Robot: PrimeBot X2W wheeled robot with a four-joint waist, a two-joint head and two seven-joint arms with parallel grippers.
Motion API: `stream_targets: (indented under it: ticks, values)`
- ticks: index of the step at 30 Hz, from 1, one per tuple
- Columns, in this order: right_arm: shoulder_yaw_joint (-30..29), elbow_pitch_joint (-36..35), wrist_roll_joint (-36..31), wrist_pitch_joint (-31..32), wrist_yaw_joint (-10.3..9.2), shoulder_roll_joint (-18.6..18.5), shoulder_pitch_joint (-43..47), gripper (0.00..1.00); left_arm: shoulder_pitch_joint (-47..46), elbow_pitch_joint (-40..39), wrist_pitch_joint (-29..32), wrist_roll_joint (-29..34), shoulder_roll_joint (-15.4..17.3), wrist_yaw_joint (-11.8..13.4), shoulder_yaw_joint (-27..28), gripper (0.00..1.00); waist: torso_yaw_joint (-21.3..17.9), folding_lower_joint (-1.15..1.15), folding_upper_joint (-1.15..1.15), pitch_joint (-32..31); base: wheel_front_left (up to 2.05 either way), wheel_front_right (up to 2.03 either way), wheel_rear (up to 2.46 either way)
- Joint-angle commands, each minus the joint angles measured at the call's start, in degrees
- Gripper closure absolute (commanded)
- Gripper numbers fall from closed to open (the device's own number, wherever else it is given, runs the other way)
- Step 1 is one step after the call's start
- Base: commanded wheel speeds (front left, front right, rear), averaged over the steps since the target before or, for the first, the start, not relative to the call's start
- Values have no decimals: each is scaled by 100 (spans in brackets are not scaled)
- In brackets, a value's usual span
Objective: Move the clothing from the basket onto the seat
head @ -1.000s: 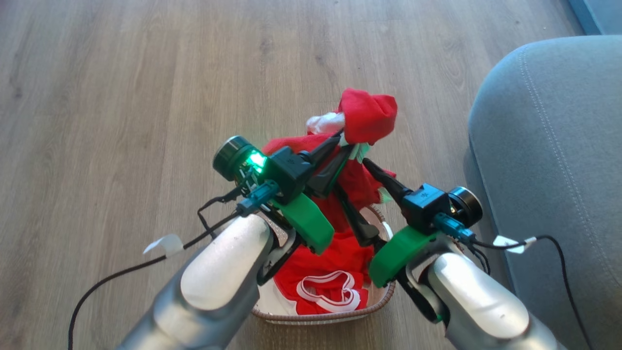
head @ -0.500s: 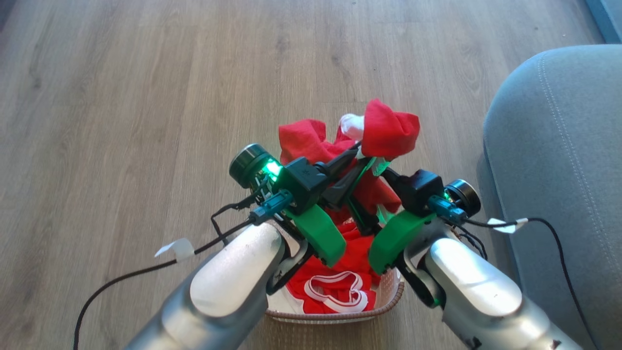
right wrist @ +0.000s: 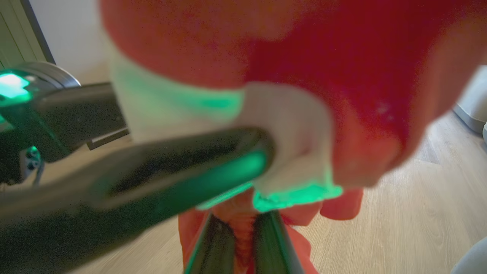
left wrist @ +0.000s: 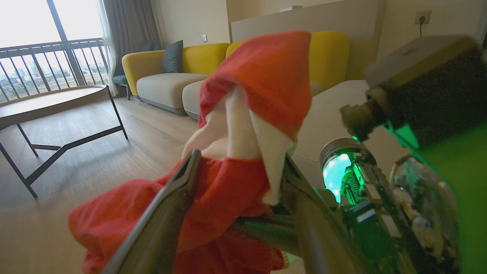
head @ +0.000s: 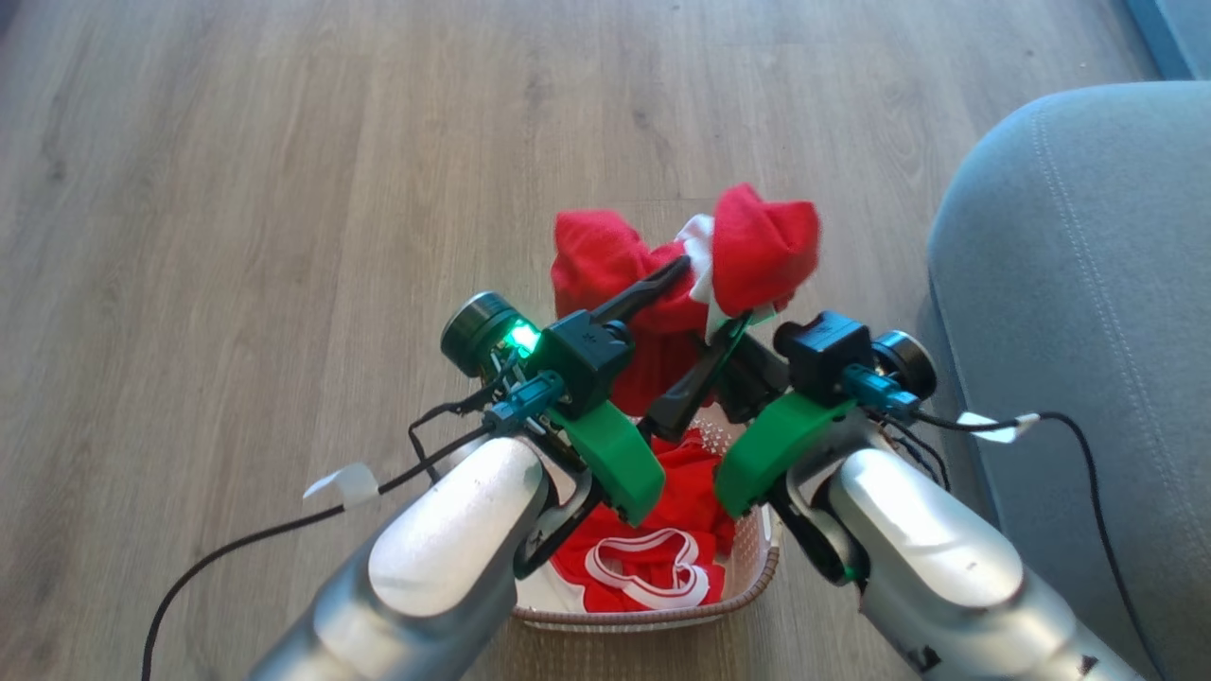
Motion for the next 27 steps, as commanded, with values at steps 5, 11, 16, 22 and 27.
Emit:
stream_targets:
  ticks: [5,11,16,22,27]
  values:
    - [-358,-485,-178,-29,13,-5,251,100,-127,12,-28,6,16,-35,289,0,-137,0,0,-12,0,0,0]
    - [-827,-745,-321,-29,13,-40,536,100,-58,125,-28,-30,36,-36,250,0,-389,0,0,-36,0,0,0]
    - [-1182,-978,-428,-29,13,-34,697,100,-37,153,-28,-131,110,-37,169,0,-786,0,0,-39,0,0,0]
    - [-1420,-1175,-487,-29,13,-32,845,100,-16,165,-28,-215,159,-37,132,0,-1341,0,0,-50,0,0,0]
    - [-1529,-1343,-534,-29,13,-76,1005,100,49,150,-28,-241,151,-37,137,0,-1948,0,0,-93,0,0,0]
